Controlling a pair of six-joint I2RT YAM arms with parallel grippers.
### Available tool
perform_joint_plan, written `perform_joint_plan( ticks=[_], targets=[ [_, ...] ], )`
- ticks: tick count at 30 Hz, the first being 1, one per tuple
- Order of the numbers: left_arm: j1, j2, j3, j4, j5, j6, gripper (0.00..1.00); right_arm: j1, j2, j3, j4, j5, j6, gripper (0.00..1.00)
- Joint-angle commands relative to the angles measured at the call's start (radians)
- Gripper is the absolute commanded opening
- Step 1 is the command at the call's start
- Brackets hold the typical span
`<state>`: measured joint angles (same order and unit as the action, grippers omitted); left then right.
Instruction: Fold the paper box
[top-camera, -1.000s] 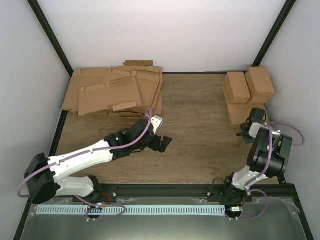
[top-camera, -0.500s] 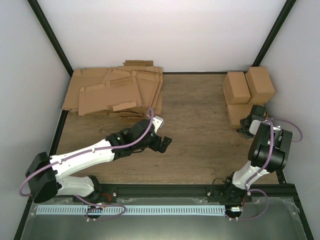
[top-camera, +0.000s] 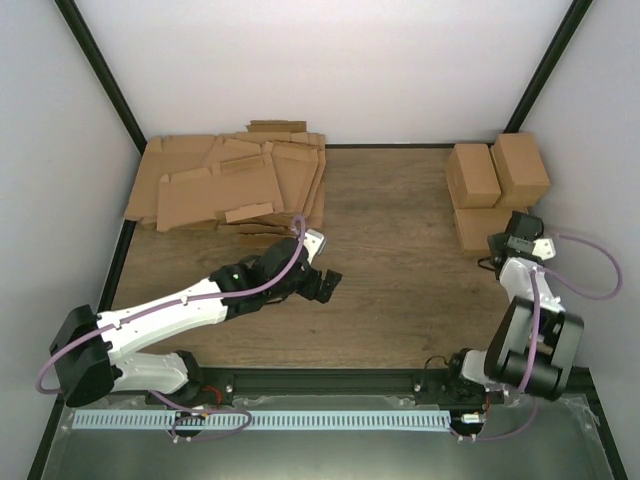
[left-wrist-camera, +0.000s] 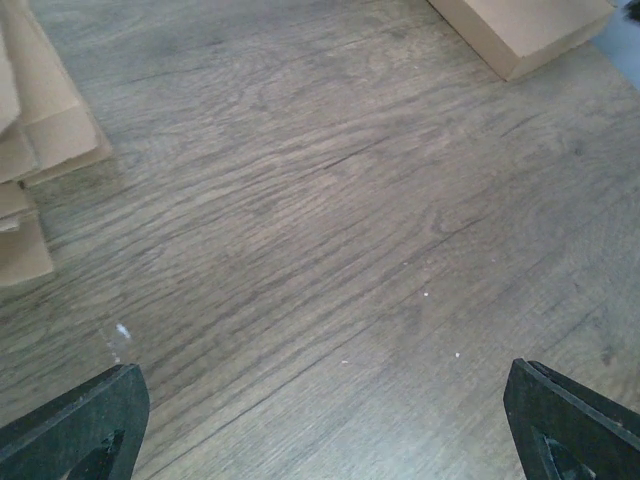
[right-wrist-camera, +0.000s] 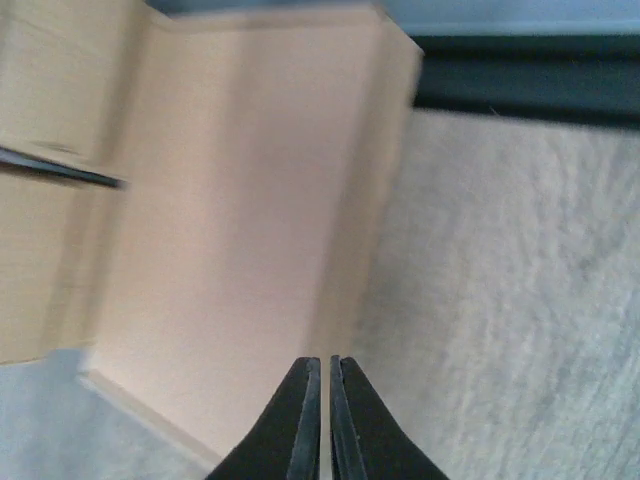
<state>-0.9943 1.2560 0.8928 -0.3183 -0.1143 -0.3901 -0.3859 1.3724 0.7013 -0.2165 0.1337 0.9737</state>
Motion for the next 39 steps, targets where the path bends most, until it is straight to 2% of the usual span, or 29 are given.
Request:
perform_joint_plan(
  ticks=[1,5,8,10,13,15,17,22,25,30,36,39],
  targets=[
    [0.008,-0.025,0.024,-0.036,-0.090,-0.001,1.00,0.071,-0.166,0.020,-0.017,0.078,-0.075,0.07],
    [0.069,-0.051,0.018,-0.056,-0.107,-0.012,1.00,0.240,-0.276,0.009,0.036,0.117,-0.221,0.15],
    [0.146,-0.127,-0.037,-0.023,-0.089,-0.022,1.00,0.432,-0.356,-0.038,0.157,0.160,-0.431,0.30],
    [0.196,-0.185,-0.074,-0.006,-0.110,-0.029,1.00,0.519,-0.409,-0.088,0.230,0.149,-0.536,0.49],
    [0.270,-0.284,-0.137,0.023,-0.175,-0.044,1.00,0.571,-0.459,-0.159,0.316,-0.021,-0.645,0.98],
    [0.316,-0.351,-0.200,0.056,-0.223,-0.062,1.00,0.576,-0.470,-0.207,0.376,-0.213,-0.716,1.00],
    [0.370,-0.406,-0.267,0.105,-0.246,-0.069,1.00,0.580,-0.467,-0.255,0.423,-0.282,-0.719,1.00],
    [0.497,-0.452,-0.397,0.216,-0.276,-0.054,1.00,0.580,-0.436,-0.347,0.509,-0.322,-0.707,1.00],
    [0.536,-0.436,-0.463,0.294,-0.360,-0.035,1.00,0.580,-0.412,-0.394,0.574,-0.342,-0.684,1.00],
    [0.543,-0.450,-0.580,0.420,-0.414,0.019,1.00,0.580,-0.351,-0.374,0.575,-0.347,-0.667,1.00],
    [0.546,-0.469,-0.593,0.429,-0.375,0.030,1.00,0.580,-0.344,-0.386,0.591,-0.354,-0.653,1.00],
    [0.546,-0.457,-0.590,0.430,-0.365,0.030,1.00,0.581,-0.340,-0.434,0.653,-0.375,-0.635,1.00]
  ],
)
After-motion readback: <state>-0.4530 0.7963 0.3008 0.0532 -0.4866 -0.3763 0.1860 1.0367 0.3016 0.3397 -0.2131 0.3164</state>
